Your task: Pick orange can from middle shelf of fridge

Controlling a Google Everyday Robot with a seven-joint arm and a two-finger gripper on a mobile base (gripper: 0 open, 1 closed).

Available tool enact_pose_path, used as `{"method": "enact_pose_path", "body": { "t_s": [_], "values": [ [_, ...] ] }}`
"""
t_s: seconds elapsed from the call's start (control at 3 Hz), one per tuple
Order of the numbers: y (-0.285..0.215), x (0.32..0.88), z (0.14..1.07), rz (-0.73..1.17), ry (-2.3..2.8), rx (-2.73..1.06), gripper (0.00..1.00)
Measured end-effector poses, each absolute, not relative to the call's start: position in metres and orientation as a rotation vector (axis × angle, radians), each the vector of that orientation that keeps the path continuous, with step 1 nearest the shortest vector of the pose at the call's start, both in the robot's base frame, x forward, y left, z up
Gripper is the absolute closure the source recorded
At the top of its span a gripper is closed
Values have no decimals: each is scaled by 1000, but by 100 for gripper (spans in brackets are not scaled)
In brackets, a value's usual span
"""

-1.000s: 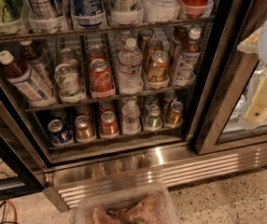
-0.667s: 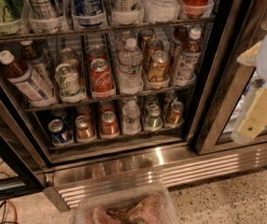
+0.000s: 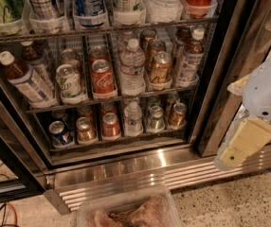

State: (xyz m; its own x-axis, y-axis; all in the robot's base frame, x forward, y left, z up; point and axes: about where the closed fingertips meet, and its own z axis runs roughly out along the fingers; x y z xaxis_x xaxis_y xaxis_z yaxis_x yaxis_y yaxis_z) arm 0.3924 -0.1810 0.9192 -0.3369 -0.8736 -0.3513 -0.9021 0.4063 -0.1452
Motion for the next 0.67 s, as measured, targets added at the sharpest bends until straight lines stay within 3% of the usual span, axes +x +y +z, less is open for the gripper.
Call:
{"method": "enact_pose_path", "body": {
  "t_s": [0.67],
  "values": [
    [-172,384,890,205,2343,-1419,0]
  ]
}}
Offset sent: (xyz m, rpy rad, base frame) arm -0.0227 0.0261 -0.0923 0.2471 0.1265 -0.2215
